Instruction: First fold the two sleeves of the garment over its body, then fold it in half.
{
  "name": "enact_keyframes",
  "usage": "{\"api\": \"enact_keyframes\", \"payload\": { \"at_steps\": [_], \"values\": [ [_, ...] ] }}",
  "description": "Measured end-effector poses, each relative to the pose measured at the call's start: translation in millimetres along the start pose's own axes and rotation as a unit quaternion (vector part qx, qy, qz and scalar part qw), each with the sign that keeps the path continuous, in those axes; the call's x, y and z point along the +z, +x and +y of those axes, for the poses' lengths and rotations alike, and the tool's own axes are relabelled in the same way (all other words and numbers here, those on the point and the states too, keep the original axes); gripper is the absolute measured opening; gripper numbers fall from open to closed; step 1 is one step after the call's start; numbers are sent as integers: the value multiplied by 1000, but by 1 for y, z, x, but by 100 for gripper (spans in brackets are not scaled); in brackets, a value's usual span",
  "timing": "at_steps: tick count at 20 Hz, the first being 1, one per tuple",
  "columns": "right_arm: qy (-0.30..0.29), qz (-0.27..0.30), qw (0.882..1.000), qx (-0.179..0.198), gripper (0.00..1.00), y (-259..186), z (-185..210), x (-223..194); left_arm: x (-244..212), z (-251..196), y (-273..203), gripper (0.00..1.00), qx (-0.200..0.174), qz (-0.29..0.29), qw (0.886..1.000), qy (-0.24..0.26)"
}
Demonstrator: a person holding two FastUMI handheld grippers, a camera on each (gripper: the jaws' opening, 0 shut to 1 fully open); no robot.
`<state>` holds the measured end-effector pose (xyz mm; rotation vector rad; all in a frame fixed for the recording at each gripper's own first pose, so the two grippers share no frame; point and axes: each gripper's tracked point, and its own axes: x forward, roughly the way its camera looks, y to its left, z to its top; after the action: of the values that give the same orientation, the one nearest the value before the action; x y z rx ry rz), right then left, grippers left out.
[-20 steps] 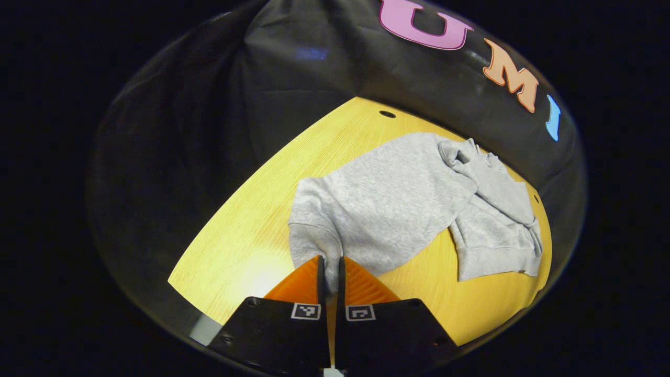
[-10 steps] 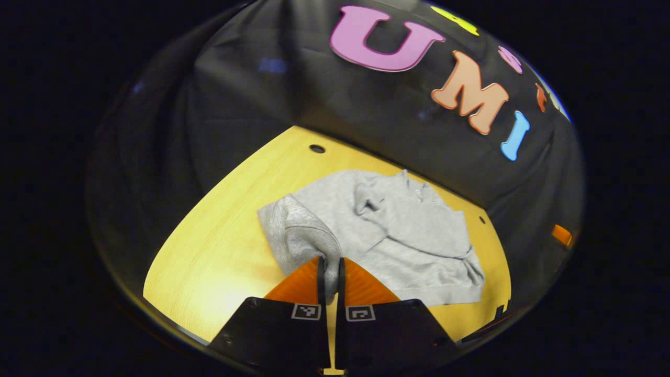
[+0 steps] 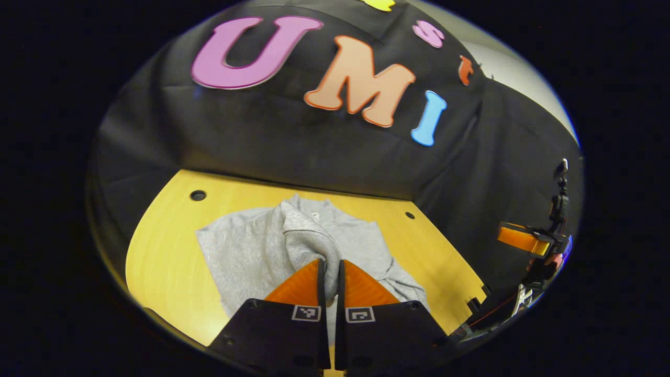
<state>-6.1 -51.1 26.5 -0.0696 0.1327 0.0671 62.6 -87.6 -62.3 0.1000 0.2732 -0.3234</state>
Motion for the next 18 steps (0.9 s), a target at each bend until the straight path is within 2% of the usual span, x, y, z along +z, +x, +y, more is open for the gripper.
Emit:
{"api": "enact_keyframes", "payload": {
  "at_steps": [4, 8, 11, 13, 14, 15, 17, 18],
  "values": [
    [6, -3, 1000, 5, 98, 8, -7, -4, 13, -61, 50, 3, -62, 10, 998, 22],
    [8, -3, 1000, 4, 98, 16, -16, -9, 19, -109, 89, 2, -95, 9, 994, 62],
    [13, -6, 1000, 10, 98, 17, -15, -12, 14, -139, 131, 2, -113, 22, 991, 70],
    [9, -4, 1000, 12, 98, 17, -17, -17, 6, -151, 162, 2, -115, 32, 991, 58],
    [9, 0, 1000, 13, 95, 16, -18, -21, 1, -154, 176, 2, -111, 35, 992, 53],
    [12, 5, 1000, 12, 98, 14, -20, -24, -7, -151, 190, 2, -101, 38, 993, 51],
    [17, 14, 1000, 9, 95, 16, -25, -32, -19, -143, 216, 3, -75, 50, 994, 55],
    [21, 18, 1000, 8, 98, 15, -29, -36, -23, -141, 225, 3, -67, 56, 995, 57]
  ]
}}
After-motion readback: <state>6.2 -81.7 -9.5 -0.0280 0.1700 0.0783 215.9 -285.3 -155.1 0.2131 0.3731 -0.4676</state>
